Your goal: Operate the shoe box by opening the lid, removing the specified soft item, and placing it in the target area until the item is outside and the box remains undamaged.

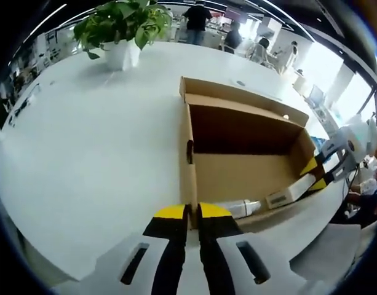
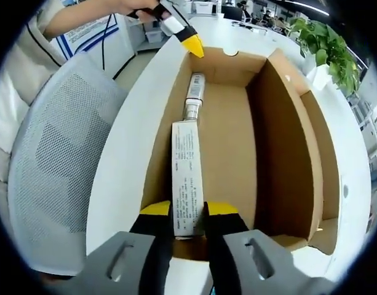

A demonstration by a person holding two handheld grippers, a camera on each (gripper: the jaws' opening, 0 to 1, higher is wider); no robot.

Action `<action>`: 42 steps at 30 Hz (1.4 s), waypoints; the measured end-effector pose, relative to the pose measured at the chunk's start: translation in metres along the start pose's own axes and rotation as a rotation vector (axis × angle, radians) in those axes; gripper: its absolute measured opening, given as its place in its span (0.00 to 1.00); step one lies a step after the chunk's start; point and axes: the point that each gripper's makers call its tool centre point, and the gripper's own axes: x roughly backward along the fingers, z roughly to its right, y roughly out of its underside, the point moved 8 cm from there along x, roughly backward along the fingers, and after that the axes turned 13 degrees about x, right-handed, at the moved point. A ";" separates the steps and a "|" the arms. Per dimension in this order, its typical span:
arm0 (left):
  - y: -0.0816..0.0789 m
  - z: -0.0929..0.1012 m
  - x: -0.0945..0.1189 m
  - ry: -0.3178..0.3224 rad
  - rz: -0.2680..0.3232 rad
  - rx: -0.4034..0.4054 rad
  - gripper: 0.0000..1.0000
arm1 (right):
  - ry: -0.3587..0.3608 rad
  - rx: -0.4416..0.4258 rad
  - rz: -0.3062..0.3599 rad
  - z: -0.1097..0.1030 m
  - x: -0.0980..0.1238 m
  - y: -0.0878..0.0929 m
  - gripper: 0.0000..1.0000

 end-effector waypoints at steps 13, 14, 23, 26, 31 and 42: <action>0.000 -0.001 0.000 -0.005 0.004 0.014 0.03 | 0.030 -0.024 0.026 0.002 0.011 -0.005 0.15; 0.000 -0.001 0.000 -0.004 0.005 0.015 0.03 | 0.031 -0.027 0.025 0.002 0.012 -0.005 0.15; 0.000 -0.001 0.000 -0.009 0.008 0.020 0.03 | 0.080 -0.035 0.052 0.006 0.025 -0.011 0.15; 0.000 0.000 0.000 -0.016 0.009 0.012 0.03 | 0.092 -0.041 0.063 0.007 0.030 -0.013 0.15; 0.000 0.000 0.000 -0.019 0.010 0.011 0.02 | 0.107 -0.040 0.076 0.008 0.037 -0.016 0.15; 0.000 -0.001 0.000 -0.017 0.012 0.020 0.02 | 0.177 -0.024 0.100 0.013 0.057 -0.021 0.15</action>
